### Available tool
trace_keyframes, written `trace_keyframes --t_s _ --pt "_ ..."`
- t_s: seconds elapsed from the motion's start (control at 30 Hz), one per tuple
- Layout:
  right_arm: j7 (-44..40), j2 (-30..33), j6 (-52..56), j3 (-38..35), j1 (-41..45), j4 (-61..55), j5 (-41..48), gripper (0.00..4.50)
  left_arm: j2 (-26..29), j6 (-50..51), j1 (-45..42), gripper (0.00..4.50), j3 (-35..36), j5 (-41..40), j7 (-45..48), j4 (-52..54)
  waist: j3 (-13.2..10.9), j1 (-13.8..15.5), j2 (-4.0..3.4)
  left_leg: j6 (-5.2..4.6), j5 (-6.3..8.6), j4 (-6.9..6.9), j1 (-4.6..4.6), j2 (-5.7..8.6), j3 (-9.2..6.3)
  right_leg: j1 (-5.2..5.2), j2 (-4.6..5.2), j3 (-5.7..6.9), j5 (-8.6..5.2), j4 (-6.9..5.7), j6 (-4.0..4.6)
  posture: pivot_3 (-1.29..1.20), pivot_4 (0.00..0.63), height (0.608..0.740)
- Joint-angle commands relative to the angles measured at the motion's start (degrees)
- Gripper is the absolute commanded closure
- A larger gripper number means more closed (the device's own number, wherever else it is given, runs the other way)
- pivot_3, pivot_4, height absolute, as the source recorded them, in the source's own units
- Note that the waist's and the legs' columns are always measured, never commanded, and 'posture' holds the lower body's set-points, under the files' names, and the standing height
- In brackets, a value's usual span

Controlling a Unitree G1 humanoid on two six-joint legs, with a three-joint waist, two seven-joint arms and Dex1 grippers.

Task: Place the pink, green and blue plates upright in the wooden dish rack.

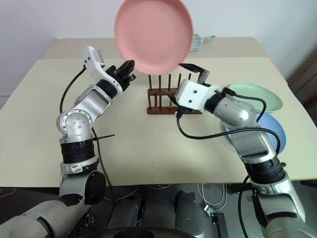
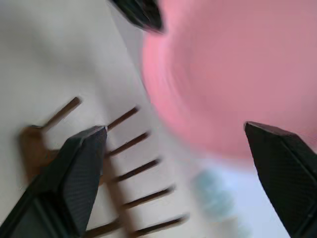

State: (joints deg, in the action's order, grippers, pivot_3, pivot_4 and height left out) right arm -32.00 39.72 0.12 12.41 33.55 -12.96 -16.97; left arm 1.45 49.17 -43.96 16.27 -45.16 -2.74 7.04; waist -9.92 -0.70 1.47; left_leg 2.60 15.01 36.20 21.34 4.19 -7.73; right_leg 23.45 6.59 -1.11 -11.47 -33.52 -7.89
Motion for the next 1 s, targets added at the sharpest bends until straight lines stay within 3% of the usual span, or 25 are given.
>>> trace_keyframes --t_s 0.03,0.2,0.27,0.3,0.53,0.63,0.77,0.83,0.9,1.0 --pt "5.4 2.2 -7.9 1.5 2.8 5.0 -9.9 0.0 -0.2 4.1 -1.9 4.47 -0.7 -3.6 -1.6 3.6 0.0 0.2 0.02 0.0 0.0 0.01 0.01 0.01 -0.01 -0.01 0.01 0.0 0.0 0.02 0.0 0.0 0.15 0.74" --pt "11.9 3.7 -14.5 3.5 4.8 12.1 -19.9 0.0 -0.9 9.4 -1.6 4.47 -0.6 -7.7 -4.1 5.3 0.0 0.2 0.04 0.0 -0.01 0.01 0.04 0.05 -0.01 0.01 0.03 -0.03 0.0 0.04 0.01 0.0 0.15 0.74" --pt "13.3 3.7 -15.1 3.8 5.0 14.4 -22.3 0.53 -1.3 11.1 -1.1 4.5 -0.7 -9.6 -4.5 6.6 0.0 0.2 0.04 0.05 -0.04 0.0 0.04 0.04 -0.01 0.01 0.02 -0.03 0.0 0.04 0.02 0.0 0.15 0.74" --pt "13.9 3.6 -15.4 3.7 4.9 15.1 -23.0 0.87 -1.6 11.6 -0.9 4.5 -0.5 -10.5 -4.8 7.0 0.0 0.1 0.04 0.09 -0.06 -0.01 0.04 0.04 -0.01 0.01 0.02 -0.03 0.0 0.04 0.02 0.0 0.15 0.74" --pt "16.3 3.2 -16.0 2.4 4.0 15.5 -24.7 4.45 -3.5 11.9 -0.5 4.5 1.4 -13.2 -8.8 6.8 0.0 0.1 0.05 0.14 -0.09 -0.01 0.03 0.04 0.0 0.0 0.02 -0.06 0.0 0.05 0.02 0.0 0.15 0.74" --pt "17.1 3.1 -15.8 1.6 3.6 14.8 -25.3 4.5 -6.5 7.8 -1.2 3.54 4.7 -16.2 -10.0 5.5 -0.1 0.4 0.11 0.17 -0.1 0.01 0.04 0.05 0.01 -0.02 0.02 -0.06 0.01 0.08 0.02 0.0 0.15 0.74" --pt "16.2 2.4 -15.3 -1.1 2.2 12.6 -20.2 4.5 -6.5 0.1 -3.5 1.59 7.2 -15.0 -10.8 4.5 -0.1 0.5 0.16 0.17 -0.1 0.01 0.04 0.04 0.01 -0.04 0.02 -0.06 0.01 0.14 0.03 0.0 0.15 0.74" --pt "13.8 1.7 -15.0 -3.8 0.8 10.6 -13.7 4.5 -3.7 -3.9 -4.2 1.59 7.0 -11.6 -9.0 4.0 -0.1 0.4 0.16 0.18 -0.11 -0.01 0.03 0.04 0.02 -0.03 0.02 -0.07 0.01 0.15 0.04 0.0 0.15 0.74" --pt "8.9 -0.6 -10.6 -8.6 -0.7 7.1 -1.2 4.5 3.2 -7.4 -2.7 1.59 2.7 -3.4 -4.0 3.4 -0.1 0.0 0.15 0.18 -0.11 -0.05 0.02 0.03 0.05 -0.04 0.01 -0.08 0.01 0.15 0.04 0.0 0.15 0.74" --pt "0.5 -4.3 5.7 -16.7 -2.1 -0.2 22.1 4.5 15.4 -12.9 3.9 1.59 -7.5 8.0 9.0 3.6 -0.1 -0.3 0.04 0.09 -0.06 -0.09 -0.05 -0.03 0.11 -0.04 -0.07 -0.18 0.02 0.14 0.05 0.0 0.15 0.74"
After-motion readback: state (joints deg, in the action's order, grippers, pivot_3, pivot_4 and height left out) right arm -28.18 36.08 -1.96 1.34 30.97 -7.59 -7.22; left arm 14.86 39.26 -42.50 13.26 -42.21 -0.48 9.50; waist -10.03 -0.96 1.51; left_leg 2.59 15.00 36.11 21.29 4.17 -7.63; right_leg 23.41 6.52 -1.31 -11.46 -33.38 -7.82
